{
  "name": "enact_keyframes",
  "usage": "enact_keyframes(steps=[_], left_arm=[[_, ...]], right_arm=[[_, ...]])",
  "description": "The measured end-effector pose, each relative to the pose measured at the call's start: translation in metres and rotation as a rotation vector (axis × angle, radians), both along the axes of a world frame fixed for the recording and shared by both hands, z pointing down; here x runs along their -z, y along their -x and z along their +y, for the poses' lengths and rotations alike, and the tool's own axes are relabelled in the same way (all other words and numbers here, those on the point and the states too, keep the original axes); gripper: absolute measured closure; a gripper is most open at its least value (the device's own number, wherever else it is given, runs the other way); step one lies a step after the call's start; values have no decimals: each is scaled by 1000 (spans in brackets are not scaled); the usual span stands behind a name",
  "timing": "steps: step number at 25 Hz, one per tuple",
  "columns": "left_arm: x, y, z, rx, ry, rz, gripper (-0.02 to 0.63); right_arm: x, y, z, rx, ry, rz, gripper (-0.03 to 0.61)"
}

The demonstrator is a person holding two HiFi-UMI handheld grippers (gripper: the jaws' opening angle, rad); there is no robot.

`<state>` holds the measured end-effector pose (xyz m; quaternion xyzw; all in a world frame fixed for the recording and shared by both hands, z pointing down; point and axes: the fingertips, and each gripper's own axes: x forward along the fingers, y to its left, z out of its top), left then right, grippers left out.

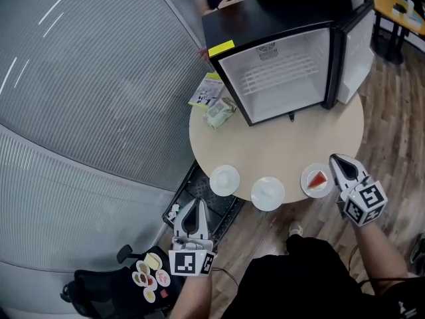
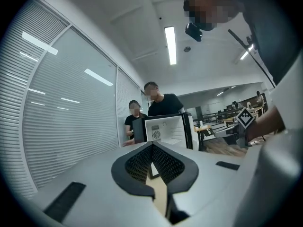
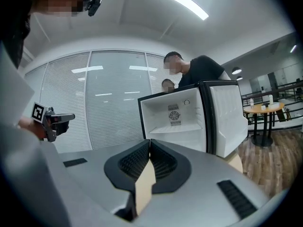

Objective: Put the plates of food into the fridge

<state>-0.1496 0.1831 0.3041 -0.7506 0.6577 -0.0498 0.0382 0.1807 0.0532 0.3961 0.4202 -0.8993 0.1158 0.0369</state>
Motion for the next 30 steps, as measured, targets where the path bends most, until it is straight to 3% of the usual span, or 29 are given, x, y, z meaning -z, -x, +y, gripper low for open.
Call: enact_keyframes(steps=[6,11,17,24,30], left_arm=[[-5,-12,-49,-61,9,-6,609],[-10,-42,-90,-183,16,6,609],[-12,-76,-128,-370,0,-14,609],[-45,-84,-148,-470,45,-1,609],[-80,-91,-155,-519,99,4,609]], right_arm=[[8,-9,-34,-41,-9,-15,571],[8,-32,-41,-139,-5,-8,571],[-17,-53,-27,-271,45,6,571],[-48,-52,2,-332,77,43,571],[-94,-41,28,-335,140,-10,571]])
